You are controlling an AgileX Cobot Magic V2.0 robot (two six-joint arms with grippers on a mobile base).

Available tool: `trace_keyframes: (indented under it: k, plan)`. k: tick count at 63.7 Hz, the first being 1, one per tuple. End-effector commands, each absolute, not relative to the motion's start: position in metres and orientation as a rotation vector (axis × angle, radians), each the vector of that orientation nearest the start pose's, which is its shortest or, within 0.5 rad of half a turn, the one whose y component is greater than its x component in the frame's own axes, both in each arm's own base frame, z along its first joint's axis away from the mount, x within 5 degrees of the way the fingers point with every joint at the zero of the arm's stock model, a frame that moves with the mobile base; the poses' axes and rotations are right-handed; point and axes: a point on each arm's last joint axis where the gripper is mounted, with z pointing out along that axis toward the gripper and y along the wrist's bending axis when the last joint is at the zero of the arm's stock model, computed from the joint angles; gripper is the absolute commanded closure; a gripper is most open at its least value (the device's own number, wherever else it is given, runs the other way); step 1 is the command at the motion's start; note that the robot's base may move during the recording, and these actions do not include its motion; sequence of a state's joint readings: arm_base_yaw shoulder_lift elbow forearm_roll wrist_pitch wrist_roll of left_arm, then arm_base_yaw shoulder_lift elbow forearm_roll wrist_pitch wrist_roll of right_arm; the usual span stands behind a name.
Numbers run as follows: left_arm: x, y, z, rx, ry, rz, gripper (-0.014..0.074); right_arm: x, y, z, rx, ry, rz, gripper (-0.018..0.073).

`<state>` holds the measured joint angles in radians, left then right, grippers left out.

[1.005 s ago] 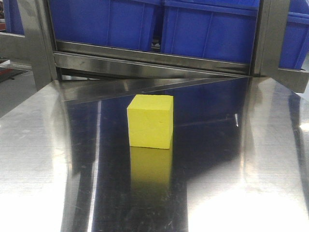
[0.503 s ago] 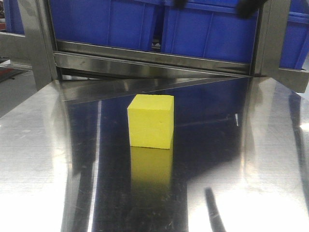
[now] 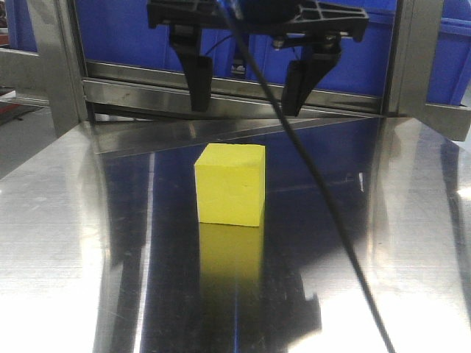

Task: Place yellow foam block on left shelf second layer
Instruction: 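Lower the open right gripper around the yellow foam cube, then close the right gripper on the cube and lift it off the table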

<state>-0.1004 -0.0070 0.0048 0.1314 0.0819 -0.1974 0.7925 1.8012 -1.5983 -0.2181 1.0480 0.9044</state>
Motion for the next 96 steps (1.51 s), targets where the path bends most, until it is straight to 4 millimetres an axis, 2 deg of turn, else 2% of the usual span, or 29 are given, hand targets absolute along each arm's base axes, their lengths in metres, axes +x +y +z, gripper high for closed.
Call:
trace_keyframes:
  k: [1, 9, 41, 79, 86, 96]
  plan:
    - [0.057, -0.006, 0.203, 0.017, 1.516, -0.142, 0.0460, 0.285, 0.265, 0.329, 0.097, 2.599, 0.306, -0.0065]
    - [0.057, -0.006, 0.203, 0.018, 1.510, -0.142, 0.0460, 0.287, 0.268, 0.325, 0.143, 2.584, 0.313, -0.0065]
    - [0.057, -0.006, 0.203, 0.018, 1.510, -0.142, 0.0460, 0.296, 0.282, 0.298, 0.106, 2.607, 0.274, -0.0065]
    - [0.057, -0.006, 0.203, 0.017, 1.516, -0.142, 0.0460, 0.309, 0.288, 0.253, 0.118, 2.707, 0.137, -0.0061]
    - [0.057, -0.006, 0.203, 0.017, 1.516, -0.142, 0.0460, 0.311, 0.287, 0.251, 0.120, 2.712, 0.138, 0.0008]
    - [0.057, -0.006, 0.203, 0.017, 1.516, -0.142, 0.0460, 0.314, 0.281, 0.259, 0.059, 2.697, 0.152, 0.0229]
